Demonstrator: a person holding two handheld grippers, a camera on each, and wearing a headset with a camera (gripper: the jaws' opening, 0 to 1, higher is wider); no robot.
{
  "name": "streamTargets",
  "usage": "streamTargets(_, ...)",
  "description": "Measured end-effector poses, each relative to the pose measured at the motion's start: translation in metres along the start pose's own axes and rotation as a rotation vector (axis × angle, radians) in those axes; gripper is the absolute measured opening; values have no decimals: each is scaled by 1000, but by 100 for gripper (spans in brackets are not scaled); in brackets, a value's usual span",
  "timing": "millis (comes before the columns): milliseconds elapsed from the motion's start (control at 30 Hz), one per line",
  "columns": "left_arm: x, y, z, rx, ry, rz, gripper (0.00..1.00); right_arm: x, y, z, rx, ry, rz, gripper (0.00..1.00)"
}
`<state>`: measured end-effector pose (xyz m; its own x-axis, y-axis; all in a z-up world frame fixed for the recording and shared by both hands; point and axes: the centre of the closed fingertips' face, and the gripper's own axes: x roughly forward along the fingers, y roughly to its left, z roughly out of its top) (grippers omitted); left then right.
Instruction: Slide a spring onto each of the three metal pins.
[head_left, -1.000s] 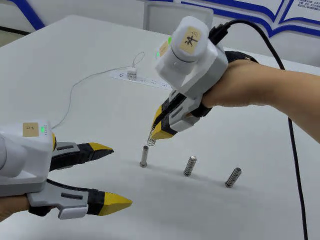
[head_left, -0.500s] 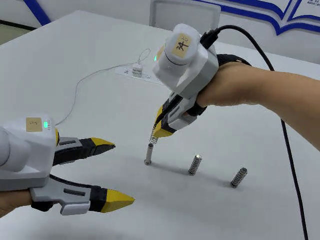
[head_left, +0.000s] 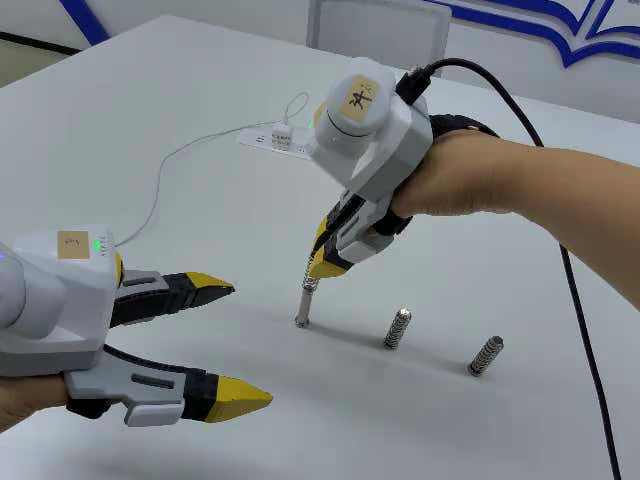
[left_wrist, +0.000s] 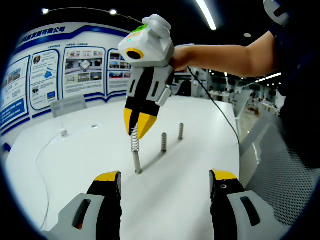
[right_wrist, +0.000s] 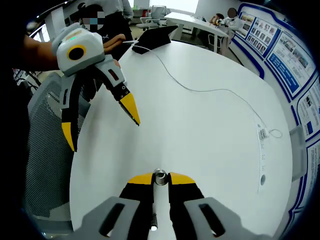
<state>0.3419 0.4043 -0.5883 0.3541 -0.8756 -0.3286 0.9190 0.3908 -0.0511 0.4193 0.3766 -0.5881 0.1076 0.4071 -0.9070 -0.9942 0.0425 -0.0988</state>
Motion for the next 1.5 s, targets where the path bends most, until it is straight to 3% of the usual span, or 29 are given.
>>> streamTargets(1100,0,0,-4,-7,16,-3,71,38,3,-16,43,61,40,12)
streamTargets(1500,0,1,-4,-10,19,-3,71,49,3,-23,66,57,42,12)
